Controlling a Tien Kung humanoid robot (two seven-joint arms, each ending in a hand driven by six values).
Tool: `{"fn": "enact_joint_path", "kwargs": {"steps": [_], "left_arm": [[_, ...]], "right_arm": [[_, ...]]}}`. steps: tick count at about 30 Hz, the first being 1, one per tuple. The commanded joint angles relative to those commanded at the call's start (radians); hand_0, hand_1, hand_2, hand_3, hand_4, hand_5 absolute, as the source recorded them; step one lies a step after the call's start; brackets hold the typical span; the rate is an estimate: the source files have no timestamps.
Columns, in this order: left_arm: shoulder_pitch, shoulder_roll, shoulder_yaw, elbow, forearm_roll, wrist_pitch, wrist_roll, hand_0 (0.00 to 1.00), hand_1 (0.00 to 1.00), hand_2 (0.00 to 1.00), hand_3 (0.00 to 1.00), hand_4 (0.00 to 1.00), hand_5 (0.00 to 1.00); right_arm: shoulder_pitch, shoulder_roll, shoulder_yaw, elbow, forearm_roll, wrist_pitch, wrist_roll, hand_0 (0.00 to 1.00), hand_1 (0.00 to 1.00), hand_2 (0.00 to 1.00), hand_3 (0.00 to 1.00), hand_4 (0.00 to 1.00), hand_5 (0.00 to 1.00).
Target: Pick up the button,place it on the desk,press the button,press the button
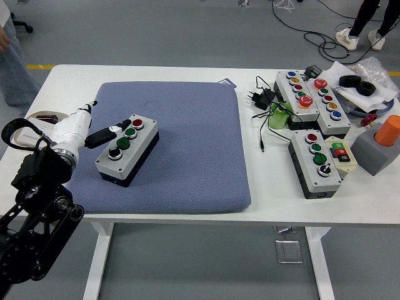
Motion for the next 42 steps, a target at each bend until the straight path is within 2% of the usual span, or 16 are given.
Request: {"fn": "enact_joint_path", "kwargs": {"steps": [10,15,28,29,34,35,40,41,42], "left_arm": [[-0.036,-0.012,0.061,0.046,0.000,-0.011,0.000,0.896,0.982,0.998,0.998,0.998,0.998],[-0.046,-0.023,0.102,0.079,0.000,0.020,0.000,0.879,0.979,0.998,0.998,0.998,0.998],[-0.069,-0.045,0.155,0.174,0.000,0.024,0.000,0.868,0.971,0.998,0.998,0.998,0.998],[-0.070,-0.046,0.158,0.178,0.000,0.024,0.000,0.861,0.966,0.998,0.998,0.998,0.961],[-0.076,-0.055,0.169,0.210,0.000,0.015,0.000,0.861,0.966,0.998,0.998,0.998,0.961],[-0.078,-0.055,0.170,0.214,0.000,0.009,0.000,0.812,0.929,0.998,0.998,0.998,0.860],[-0.085,-0.055,0.178,0.224,0.000,-0.018,0.000,0.812,0.929,0.998,0.998,0.998,0.860],[-0.088,-0.054,0.182,0.224,0.000,-0.026,0.000,0.739,0.839,0.925,0.990,0.998,0.679],[-0.088,-0.053,0.183,0.224,0.000,-0.029,0.000,0.739,0.839,0.925,0.990,0.998,0.679]], "right_arm": [[0.002,-0.002,0.002,0.000,-0.009,0.001,-0.002,0.632,0.514,0.565,0.581,0.260,0.026],[0.003,-0.003,0.006,0.000,-0.015,0.000,-0.003,0.631,0.513,0.563,0.581,0.261,0.026],[0.006,-0.004,0.008,0.000,-0.013,-0.004,-0.001,0.630,0.509,0.559,0.581,0.261,0.026],[0.006,-0.004,0.008,0.000,-0.013,-0.004,-0.001,0.631,0.508,0.558,0.581,0.261,0.026],[0.003,-0.004,0.008,0.000,-0.013,-0.004,-0.002,0.631,0.508,0.558,0.581,0.261,0.026],[0.002,-0.004,0.008,0.000,-0.013,-0.004,-0.002,0.630,0.508,0.558,0.581,0.262,0.026],[0.000,-0.005,0.007,0.000,-0.015,-0.004,-0.002,0.630,0.508,0.558,0.581,0.262,0.026],[0.000,-0.005,0.006,0.000,-0.014,-0.005,-0.002,0.629,0.505,0.556,0.581,0.263,0.025],[-0.001,-0.005,0.006,0.000,-0.014,-0.005,-0.002,0.629,0.505,0.556,0.581,0.263,0.025]]}}
